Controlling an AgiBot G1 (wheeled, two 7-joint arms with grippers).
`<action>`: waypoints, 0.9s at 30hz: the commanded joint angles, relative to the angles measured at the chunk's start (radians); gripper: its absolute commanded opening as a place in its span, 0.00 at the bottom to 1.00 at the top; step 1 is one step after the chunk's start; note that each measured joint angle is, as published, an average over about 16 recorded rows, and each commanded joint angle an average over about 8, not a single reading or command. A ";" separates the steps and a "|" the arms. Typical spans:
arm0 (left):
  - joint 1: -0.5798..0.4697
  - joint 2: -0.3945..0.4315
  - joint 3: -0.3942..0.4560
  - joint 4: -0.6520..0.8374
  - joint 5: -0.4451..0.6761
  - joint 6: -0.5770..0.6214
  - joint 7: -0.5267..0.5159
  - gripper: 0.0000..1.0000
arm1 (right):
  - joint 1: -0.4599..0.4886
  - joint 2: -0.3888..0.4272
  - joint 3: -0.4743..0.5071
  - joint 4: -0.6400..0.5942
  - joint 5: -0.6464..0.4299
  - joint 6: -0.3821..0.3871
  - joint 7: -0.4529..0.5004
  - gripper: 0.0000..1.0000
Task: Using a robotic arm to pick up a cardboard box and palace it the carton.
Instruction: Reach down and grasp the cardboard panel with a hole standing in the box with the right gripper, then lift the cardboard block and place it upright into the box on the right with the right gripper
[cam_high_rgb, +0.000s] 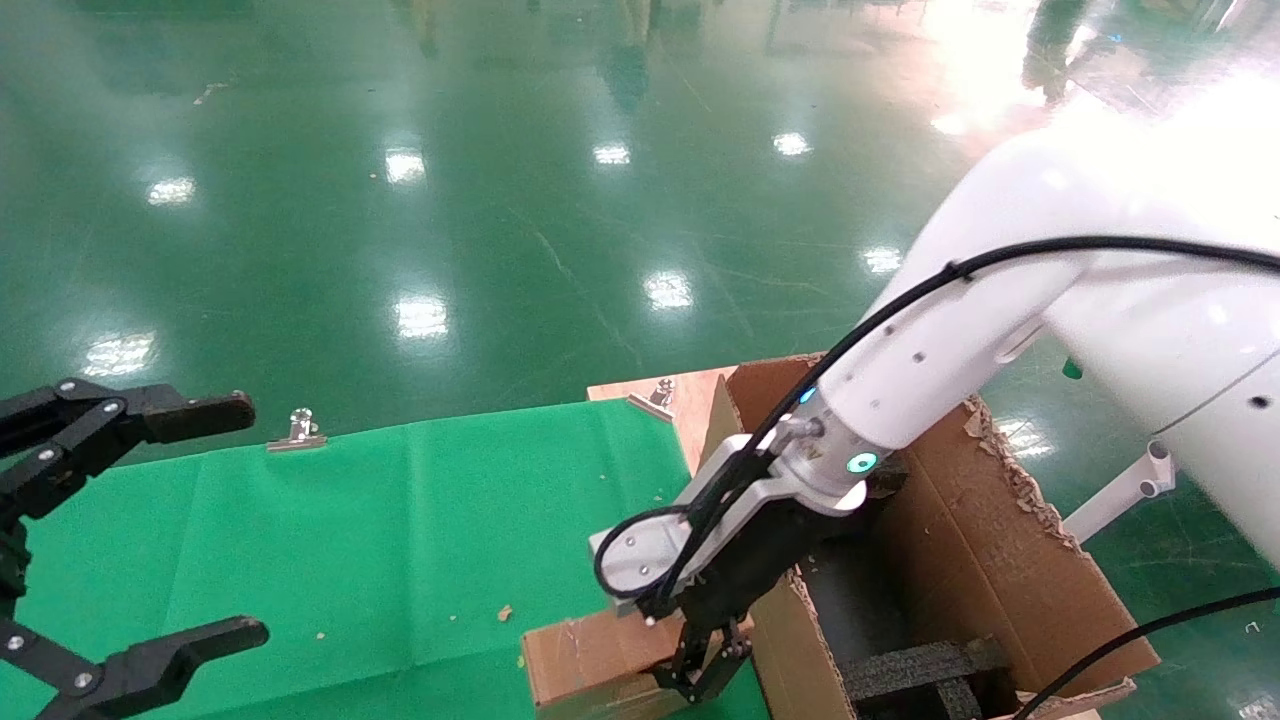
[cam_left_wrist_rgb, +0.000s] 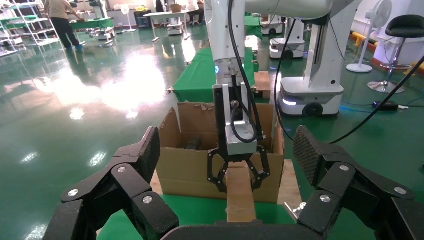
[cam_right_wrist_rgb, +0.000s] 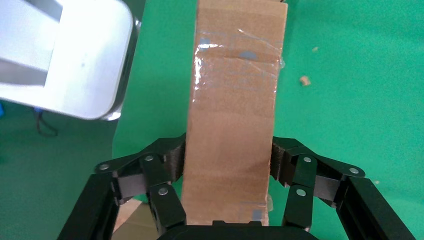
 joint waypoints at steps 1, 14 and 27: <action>0.000 0.000 0.000 0.000 0.000 0.000 0.000 1.00 | 0.006 0.009 0.004 -0.001 0.019 -0.002 -0.003 0.00; 0.000 0.000 0.001 0.001 -0.001 0.000 0.001 1.00 | 0.238 0.127 -0.040 -0.013 0.207 -0.016 -0.012 0.00; -0.001 -0.001 0.002 0.001 -0.001 0.000 0.001 1.00 | 0.468 0.281 -0.216 -0.038 0.337 -0.025 -0.075 0.00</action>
